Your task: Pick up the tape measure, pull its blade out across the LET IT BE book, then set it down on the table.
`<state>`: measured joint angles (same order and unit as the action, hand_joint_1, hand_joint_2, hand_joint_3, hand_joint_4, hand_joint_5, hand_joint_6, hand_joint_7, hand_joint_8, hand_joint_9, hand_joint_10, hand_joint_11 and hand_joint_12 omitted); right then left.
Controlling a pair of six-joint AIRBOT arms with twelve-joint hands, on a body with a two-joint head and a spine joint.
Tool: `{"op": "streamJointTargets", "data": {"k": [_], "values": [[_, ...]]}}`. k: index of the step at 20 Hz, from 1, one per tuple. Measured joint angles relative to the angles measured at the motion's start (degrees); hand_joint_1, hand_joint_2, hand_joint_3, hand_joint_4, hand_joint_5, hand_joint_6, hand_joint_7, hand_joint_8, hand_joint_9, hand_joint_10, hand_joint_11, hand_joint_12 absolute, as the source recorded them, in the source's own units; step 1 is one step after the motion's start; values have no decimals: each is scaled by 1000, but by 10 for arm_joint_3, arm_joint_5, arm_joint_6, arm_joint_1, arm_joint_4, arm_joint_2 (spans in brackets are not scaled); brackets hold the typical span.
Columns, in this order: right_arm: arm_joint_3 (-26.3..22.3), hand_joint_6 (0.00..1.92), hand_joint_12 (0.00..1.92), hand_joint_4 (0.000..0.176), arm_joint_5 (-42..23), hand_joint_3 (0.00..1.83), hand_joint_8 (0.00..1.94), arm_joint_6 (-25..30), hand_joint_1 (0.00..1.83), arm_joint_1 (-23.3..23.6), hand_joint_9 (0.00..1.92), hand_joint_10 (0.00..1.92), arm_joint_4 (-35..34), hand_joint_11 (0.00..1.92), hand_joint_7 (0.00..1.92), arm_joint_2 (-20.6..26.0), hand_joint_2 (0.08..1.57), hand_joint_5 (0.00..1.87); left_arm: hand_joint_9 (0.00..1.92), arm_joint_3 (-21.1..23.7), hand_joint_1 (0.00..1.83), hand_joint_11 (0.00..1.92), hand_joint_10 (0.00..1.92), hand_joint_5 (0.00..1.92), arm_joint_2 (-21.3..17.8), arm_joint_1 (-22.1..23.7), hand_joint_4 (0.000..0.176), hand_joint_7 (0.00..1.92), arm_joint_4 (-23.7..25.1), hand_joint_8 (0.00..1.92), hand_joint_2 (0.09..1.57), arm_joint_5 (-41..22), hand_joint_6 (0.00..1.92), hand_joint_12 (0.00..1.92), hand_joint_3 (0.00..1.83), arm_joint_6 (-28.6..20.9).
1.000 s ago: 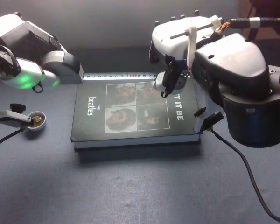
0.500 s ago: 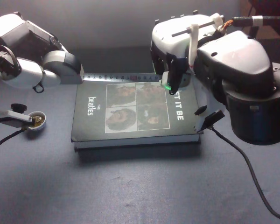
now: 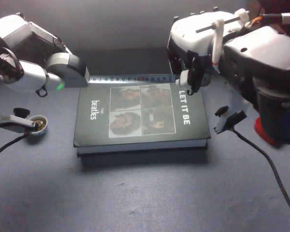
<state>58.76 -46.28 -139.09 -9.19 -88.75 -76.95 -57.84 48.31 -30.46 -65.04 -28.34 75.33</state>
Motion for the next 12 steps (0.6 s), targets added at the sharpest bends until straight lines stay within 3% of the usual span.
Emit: {"op": "streamJointTargets", "data": {"k": [12], "values": [[-15, 1126, 1382, 0, 52, 0, 916, -2, 1225, -4, 919, 751, 3, 692, 1084, 57, 1127, 846, 904, 2, 1384, 871, 1245, 1111, 0, 4, 0, 1060, -1, 874, 1081, 5, 582, 944, 0, -3]]}}
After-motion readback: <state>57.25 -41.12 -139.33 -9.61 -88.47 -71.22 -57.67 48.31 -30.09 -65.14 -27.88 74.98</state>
